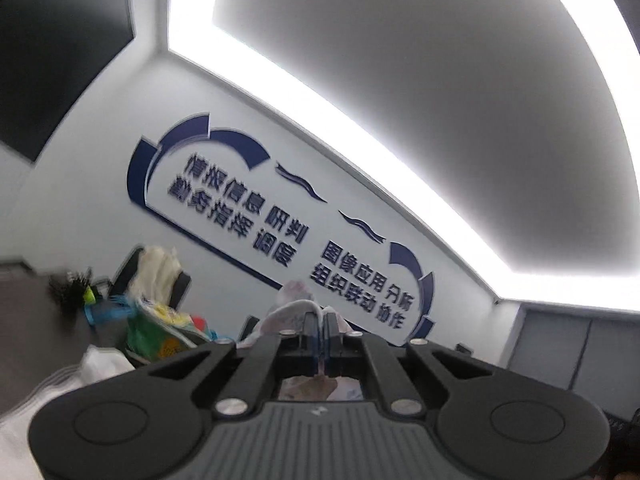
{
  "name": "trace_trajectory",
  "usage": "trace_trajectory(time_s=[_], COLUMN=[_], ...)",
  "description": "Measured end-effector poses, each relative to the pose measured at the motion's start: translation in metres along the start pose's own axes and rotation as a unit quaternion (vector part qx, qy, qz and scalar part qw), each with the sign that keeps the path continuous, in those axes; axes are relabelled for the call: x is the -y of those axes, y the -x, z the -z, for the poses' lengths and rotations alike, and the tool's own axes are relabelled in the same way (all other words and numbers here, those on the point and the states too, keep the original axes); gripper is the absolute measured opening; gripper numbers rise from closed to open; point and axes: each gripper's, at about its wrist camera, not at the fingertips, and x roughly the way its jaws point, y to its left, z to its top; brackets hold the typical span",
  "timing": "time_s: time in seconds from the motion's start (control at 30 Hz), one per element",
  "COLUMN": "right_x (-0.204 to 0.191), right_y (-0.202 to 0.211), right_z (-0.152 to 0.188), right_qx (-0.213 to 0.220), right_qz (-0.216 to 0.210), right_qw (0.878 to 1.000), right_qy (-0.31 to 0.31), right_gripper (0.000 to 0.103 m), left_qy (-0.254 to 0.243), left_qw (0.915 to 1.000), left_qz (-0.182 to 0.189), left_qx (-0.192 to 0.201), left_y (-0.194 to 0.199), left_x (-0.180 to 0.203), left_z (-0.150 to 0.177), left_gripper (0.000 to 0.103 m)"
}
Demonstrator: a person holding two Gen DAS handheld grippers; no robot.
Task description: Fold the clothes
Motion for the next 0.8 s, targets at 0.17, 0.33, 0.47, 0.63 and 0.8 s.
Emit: trace_trajectory(time_s=[0.17, 0.33, 0.47, 0.63, 0.8], right_x=[0.023, 0.078, 0.107, 0.102, 0.048], right_y=[-0.016, -0.086, -0.121, -0.116, -0.119], right_z=[0.002, 0.037, 0.107, 0.189, 0.239], right_qx=[-0.01, -0.077, -0.154, -0.258, -0.333], right_qz=[0.02, 0.129, 0.243, 0.164, 0.026], right_qw=[0.999, 0.987, 0.958, 0.952, 0.942], right_qy=[-0.032, -0.052, 0.014, 0.02, 0.022], right_gripper=[0.0, 0.022, 0.038, 0.065, 0.069], left_qy=[-0.033, -0.048, -0.032, -0.002, -0.108], left_qw=[0.998, 0.9814, 0.9579, 0.9361, 0.9104], left_qz=[-0.035, -0.093, -0.135, -0.163, -0.225], left_qx=[-0.041, -0.161, -0.251, -0.312, -0.33], left_y=[-0.04, -0.11, -0.107, -0.073, -0.075], left_x=[0.012, -0.019, -0.076, -0.125, -0.123], left_z=[0.002, 0.063, 0.121, 0.168, 0.196], left_gripper=[0.001, 0.062, 0.057, 0.059, 0.07])
